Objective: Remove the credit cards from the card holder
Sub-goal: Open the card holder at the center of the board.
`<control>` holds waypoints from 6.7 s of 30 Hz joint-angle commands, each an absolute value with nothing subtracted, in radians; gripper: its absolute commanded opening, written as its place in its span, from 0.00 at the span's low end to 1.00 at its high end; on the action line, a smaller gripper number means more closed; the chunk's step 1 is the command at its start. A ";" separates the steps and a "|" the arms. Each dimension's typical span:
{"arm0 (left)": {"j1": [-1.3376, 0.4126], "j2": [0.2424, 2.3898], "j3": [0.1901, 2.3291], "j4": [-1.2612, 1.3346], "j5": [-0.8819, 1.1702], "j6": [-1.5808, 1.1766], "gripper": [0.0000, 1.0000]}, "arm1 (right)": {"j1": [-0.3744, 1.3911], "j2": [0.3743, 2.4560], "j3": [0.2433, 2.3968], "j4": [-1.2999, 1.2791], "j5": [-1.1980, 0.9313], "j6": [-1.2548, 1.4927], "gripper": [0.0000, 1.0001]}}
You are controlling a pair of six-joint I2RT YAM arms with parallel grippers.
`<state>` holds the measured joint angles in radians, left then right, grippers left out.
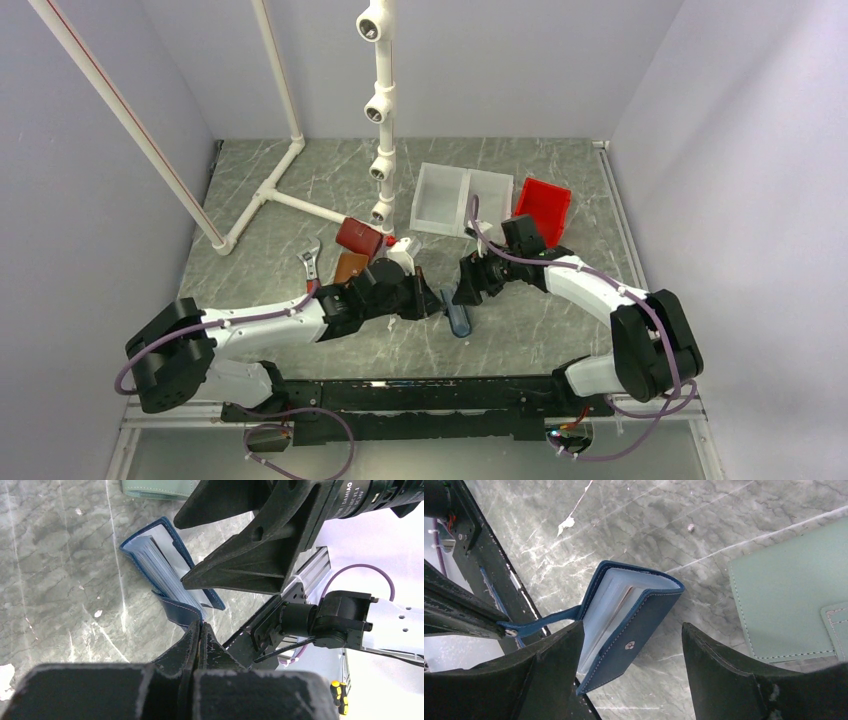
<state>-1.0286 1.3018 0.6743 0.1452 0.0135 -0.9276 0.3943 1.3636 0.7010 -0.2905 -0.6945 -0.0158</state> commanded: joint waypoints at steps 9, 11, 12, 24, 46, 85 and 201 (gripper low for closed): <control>-1.025 1.245 0.675 0.128 0.003 -0.917 0.00 | 0.400 1.354 0.744 -0.300 -0.625 -0.044 0.62; -1.025 1.241 0.682 0.112 0.003 -0.912 0.00 | 0.400 1.354 0.745 -0.304 -0.615 -0.048 0.55; -1.025 1.240 0.685 0.104 0.003 -0.909 0.00 | 0.400 1.354 0.746 -0.306 -0.610 -0.050 0.52; -1.022 1.200 0.680 0.073 0.003 -0.900 0.00 | 0.400 1.364 0.762 -0.329 -0.551 -0.081 0.19; -0.947 1.247 0.715 0.024 0.055 -0.892 0.00 | 0.399 1.314 0.777 -0.349 -0.551 -0.118 0.24; -0.866 1.325 0.623 -0.275 -0.037 -0.960 0.00 | 0.454 1.362 0.804 -0.440 -0.712 -0.283 0.20; -0.929 1.199 0.404 0.282 0.101 -1.012 0.12 | 0.637 1.720 1.124 -0.844 -0.678 -0.532 0.20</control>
<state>-0.9325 1.2442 0.3985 0.2722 0.0872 -1.0443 0.6338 1.7134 1.0847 -0.8478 -0.6170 -0.5636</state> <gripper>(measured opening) 0.106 0.200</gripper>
